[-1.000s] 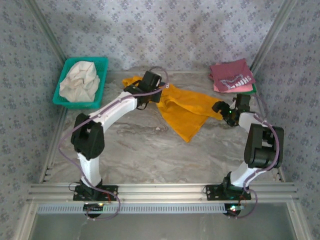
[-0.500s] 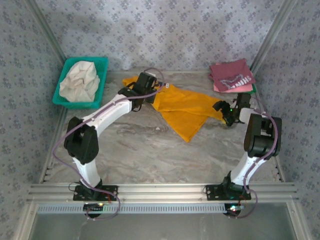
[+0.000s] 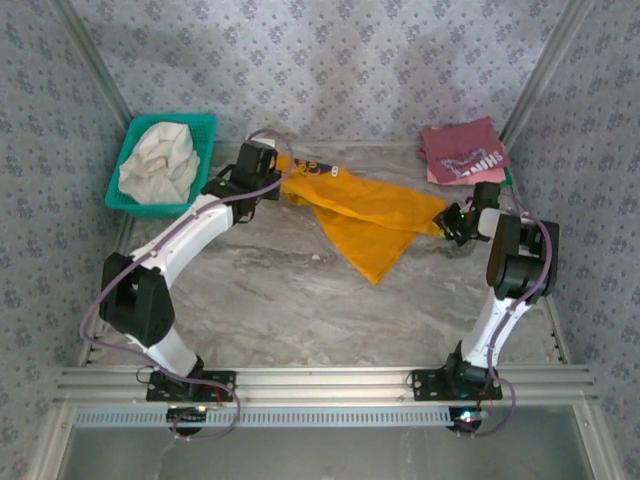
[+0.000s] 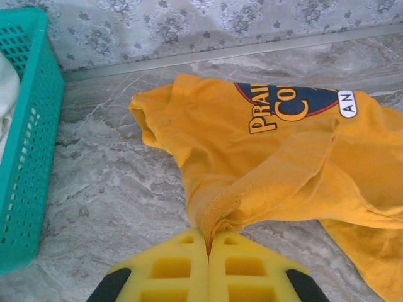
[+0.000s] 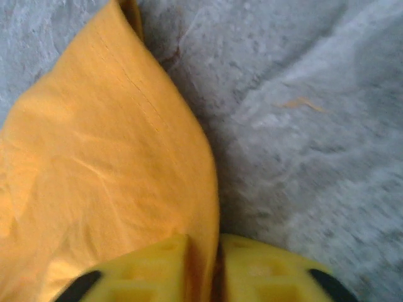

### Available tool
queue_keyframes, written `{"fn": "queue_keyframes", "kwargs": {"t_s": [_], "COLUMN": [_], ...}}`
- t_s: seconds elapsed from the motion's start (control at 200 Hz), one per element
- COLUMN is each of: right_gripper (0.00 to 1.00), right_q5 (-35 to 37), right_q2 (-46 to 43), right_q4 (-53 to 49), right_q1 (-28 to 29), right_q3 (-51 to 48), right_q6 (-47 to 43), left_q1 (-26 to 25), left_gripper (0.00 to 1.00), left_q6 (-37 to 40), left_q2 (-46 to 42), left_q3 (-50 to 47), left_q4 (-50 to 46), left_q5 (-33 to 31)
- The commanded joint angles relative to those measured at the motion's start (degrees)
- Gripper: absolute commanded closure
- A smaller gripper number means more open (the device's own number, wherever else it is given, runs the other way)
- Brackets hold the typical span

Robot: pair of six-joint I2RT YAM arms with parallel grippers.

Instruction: Fold and stack the t-shirts

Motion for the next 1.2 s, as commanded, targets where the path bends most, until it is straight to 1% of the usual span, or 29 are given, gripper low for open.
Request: {"fn": "queue_keyframes", "kwargs": {"t_s": [0.0,0.085,0.215,0.335,0.44,0.505,0.575,0.64,0.704,0.829,0.904,0.944,0.984,1.019,1.029,1.054,1.074,1.104,1.159,1.194], "right_gripper": [0.89,1.00,1.00,1.00,1.00,1.00,1.00,1.00,1.00,1.00,1.00,1.00,1.00,1.00,1.00,1.00,1.00,1.00,1.00,1.00], "right_q5": [-1.0,-1.3,-2.0,-3.9,-4.4,-4.1,-4.2,-4.6,-4.7,-5.6,-6.7,-7.8,-8.6,-8.5,-8.5,-8.2,-8.0,-7.6,-6.3,-5.8], "right_q2": [1.5,-1.4,-9.2,-17.6,-24.1,-26.8,-27.5,-25.4,-21.3,-11.5,-4.4,-0.4,3.1,6.2,6.7,9.4,10.8,13.6,17.4,18.7], "right_q4": [6.7,5.6,1.6,-3.6,-6.6,-7.2,-6.1,-4.8,-3.1,3.3,5.7,7.0,8.1,7.4,7.3,5.6,4.3,3.1,2.3,2.7], "right_q1": [2.6,2.5,2.7,3.0,3.4,3.7,4.0,4.9,5.8,5.8,5.7,6.0,6.2,6.6,6.7,7.1,7.3,7.6,7.6,7.3], "right_q3": [1.0,0.5,0.4,2.7,5.3,9.2,13.0,18.5,25.2,38.6,49.6,56.3,63.3,70.0,70.5,77.4,81.8,88.2,97.8,101.4], "right_q6": [0.0,0.1,-0.6,-1.8,-2.0,-1.6,-0.6,-1.0,-0.5,2.7,5.2,6.7,8.1,8.7,8.7,8.7,8.8,9.2,11.3,12.6], "left_q1": [1.4,2.3,5.0,8.2,9.3,10.2,12.4,15.0,17.6,20.6,22.4,23.3,23.9,24.3,24.4,24.5,24.5,25.1,26.0,26.6], "left_gripper": [1.00,1.00,1.00,1.00,1.00,1.00,1.00,1.00,1.00,1.00,1.00,1.00,1.00,1.00,1.00,1.00,1.00,1.00,1.00,1.00], "left_q6": [0.1,0.4,2.1,4.8,8.0,9.7,10.3,10.6,9.7,9.3,7.9,6.9,5.8,4.6,4.4,3.7,3.3,2.1,-0.1,-1.3], "left_q2": [-2.8,-3.1,-6.5,-12.1,-17.4,-19.5,-18.5,-14.8,-9.5,3.4,12.8,18.4,24.8,31.2,33.1,37.6,40.7,39.5,33.3,29.5], "left_q3": [-0.4,0.0,-0.1,-0.5,-0.8,-0.7,2.5,7.2,13.3,30.6,46.2,56.3,68.6,82.1,86.2,95.8,101.3,99.3,89.0,83.8], "left_q4": [1.9,1.4,1.7,3.4,6.5,9.9,12.0,13.3,14.5,15.6,13.2,10.4,6.6,2.6,1.7,-0.1,-0.3,2.8,9.2,12.1], "left_q5": [-0.9,-1.2,-2.3,-2.1,-2.4,-0.6,3.0,6.5,10.4,16.4,19.3,20.8,23.0,24.2,24.4,24.6,24.7,25.7,25.7,26.2]}}
